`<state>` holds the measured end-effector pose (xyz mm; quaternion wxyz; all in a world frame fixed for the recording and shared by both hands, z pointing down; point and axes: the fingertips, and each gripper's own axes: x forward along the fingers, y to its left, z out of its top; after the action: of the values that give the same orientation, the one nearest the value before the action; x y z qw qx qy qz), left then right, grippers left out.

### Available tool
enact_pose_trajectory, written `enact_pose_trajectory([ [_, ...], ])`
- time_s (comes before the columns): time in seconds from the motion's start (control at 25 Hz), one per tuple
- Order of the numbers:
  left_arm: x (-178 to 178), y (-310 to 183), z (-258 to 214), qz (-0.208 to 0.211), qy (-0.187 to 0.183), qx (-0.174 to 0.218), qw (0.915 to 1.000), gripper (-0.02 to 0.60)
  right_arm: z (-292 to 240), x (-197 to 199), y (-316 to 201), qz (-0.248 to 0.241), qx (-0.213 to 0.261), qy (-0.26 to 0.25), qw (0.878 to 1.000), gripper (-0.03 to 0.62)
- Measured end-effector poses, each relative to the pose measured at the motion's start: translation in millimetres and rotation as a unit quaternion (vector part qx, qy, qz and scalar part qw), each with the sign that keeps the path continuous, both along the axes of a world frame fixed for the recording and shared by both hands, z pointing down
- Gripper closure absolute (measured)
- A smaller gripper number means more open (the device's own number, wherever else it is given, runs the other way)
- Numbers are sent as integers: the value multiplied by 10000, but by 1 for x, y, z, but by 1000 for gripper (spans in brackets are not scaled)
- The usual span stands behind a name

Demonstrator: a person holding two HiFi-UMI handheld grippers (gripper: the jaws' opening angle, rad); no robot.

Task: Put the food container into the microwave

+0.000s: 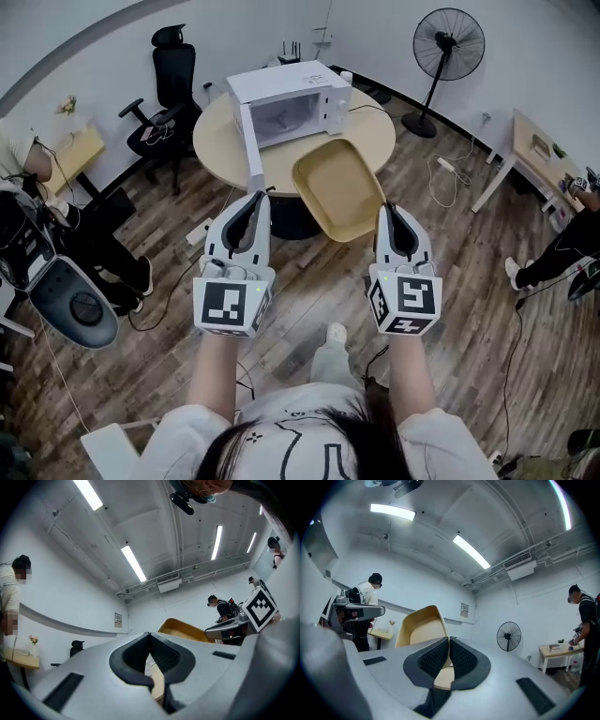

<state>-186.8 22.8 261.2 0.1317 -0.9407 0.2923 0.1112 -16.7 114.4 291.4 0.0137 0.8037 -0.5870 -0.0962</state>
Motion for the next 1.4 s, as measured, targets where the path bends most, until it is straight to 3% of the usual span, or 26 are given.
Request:
enact_pose_trajectory([
  [0.4,120,-100,10,-405,-48,-289,9987,572,8,118,-117,-493,-226,-48,9985,559],
  [0.68,178,-157,20,-790,-23,-441,9959,572,19,188,-184,-822,-365,-116,9959,559],
  [1.12,207,-215,44,-1322,-45,-761,9883,572,64,230,-271,-1262,-893,-512,9867,559],
  [1.4,220,-258,66,-1613,79,-1106,9807,572,119,238,-327,-1477,-1530,-1015,9718,559],
])
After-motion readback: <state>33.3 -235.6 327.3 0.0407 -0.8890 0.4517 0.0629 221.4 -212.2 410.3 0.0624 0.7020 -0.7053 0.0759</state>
